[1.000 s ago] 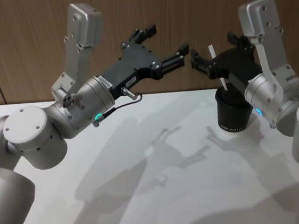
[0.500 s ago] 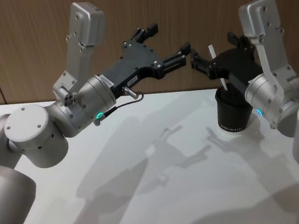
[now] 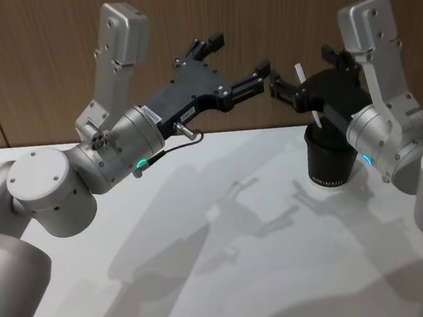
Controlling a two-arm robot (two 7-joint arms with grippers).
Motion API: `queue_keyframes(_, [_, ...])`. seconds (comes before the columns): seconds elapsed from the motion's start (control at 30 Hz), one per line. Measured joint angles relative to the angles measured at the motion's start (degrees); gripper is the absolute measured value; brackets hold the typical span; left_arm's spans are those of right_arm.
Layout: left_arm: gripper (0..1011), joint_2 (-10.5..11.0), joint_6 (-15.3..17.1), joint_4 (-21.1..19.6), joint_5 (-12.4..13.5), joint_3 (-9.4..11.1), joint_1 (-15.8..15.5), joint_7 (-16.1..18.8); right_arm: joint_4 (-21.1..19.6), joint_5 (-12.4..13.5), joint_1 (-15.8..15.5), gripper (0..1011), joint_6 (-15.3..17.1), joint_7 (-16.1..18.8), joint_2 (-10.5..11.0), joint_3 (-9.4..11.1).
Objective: Pick up the straw with one hand, pass it to the other hand, and insert it into the cup.
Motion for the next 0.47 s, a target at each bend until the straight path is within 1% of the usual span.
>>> queue_keyframes(0.47, [1000, 0.0, 0.0, 0.0, 0.0, 0.0, -0.1, 0.0, -0.1, 0.0, 0.0, 1001, 0.0, 0.0, 0.0, 0.0])
